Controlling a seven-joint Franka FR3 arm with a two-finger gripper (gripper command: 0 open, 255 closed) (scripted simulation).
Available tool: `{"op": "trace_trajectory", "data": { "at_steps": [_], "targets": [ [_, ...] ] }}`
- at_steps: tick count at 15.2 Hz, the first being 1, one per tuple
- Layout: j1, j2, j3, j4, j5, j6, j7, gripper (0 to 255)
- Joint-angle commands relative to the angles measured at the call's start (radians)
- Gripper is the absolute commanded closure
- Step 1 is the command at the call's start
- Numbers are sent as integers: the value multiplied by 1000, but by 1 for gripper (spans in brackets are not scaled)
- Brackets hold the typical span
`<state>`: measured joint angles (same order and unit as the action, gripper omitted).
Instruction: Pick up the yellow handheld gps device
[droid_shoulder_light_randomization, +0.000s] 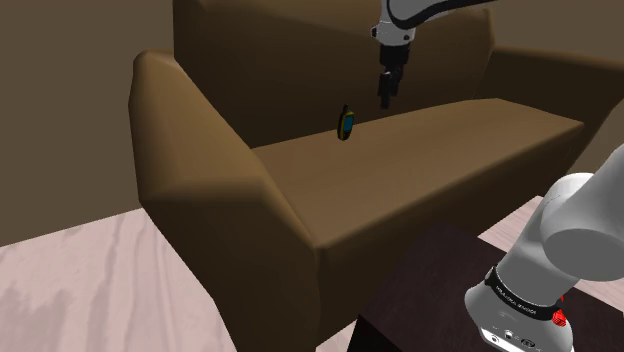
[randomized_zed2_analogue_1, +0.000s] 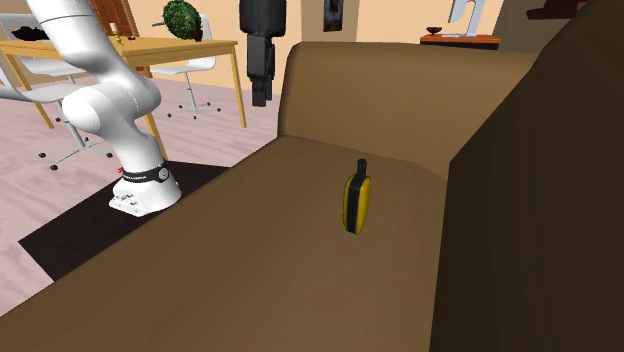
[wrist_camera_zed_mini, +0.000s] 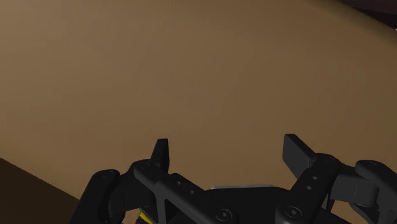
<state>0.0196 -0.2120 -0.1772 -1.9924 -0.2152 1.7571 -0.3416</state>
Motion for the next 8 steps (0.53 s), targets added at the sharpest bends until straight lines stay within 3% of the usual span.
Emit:
{"op": "trace_trajectory", "data": {
  "at_steps": [1,8],
  "targets": [
    [0,84,-11,62,-5,16,-45,0],
    [-18,380,-29,342,-5,17,-201,0]
  ]
}}
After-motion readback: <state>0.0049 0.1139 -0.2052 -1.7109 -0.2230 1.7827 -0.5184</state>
